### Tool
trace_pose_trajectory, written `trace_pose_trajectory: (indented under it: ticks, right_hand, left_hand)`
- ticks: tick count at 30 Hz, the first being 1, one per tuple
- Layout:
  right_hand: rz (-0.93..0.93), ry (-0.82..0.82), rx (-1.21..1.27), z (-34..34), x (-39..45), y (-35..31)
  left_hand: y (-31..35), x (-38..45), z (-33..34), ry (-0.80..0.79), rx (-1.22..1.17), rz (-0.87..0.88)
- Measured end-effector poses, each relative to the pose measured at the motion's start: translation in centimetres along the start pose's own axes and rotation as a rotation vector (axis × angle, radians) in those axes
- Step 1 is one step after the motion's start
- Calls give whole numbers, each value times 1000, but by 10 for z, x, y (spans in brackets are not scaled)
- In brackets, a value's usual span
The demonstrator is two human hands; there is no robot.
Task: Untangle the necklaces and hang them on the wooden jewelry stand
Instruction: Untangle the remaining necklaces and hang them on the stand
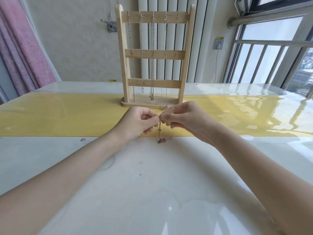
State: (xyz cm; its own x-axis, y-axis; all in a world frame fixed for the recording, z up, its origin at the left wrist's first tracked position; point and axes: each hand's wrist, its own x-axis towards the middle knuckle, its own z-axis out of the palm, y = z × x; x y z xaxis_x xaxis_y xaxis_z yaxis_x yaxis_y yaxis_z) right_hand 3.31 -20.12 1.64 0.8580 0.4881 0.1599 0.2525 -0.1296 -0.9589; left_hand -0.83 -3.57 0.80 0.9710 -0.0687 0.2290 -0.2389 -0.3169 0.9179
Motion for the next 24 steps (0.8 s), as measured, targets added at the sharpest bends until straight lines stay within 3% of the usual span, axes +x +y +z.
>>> trace_pose_trajectory:
  ticks: [10, 14, 19, 22, 24]
  right_hand:
    - [56, -51, -113, 1, -4, -7]
    - [55, -115, -427, 4, -8, -13]
    - [-30, -213, -938, 15, -9, -14]
    - [-137, -199, -1044, 17, -9, -14]
    - [-173, -142, -991, 14, -7, -13]
  left_hand:
    - [1, 0, 5, -14, 168, 38]
    - [3, -4, 5, -96, 375, 137]
    - [-7, -8, 7, -76, 949, 486]
    - [-9, -6, 8, -27, 972, 532]
    - [-7, -6, 7, -7, 825, 487]
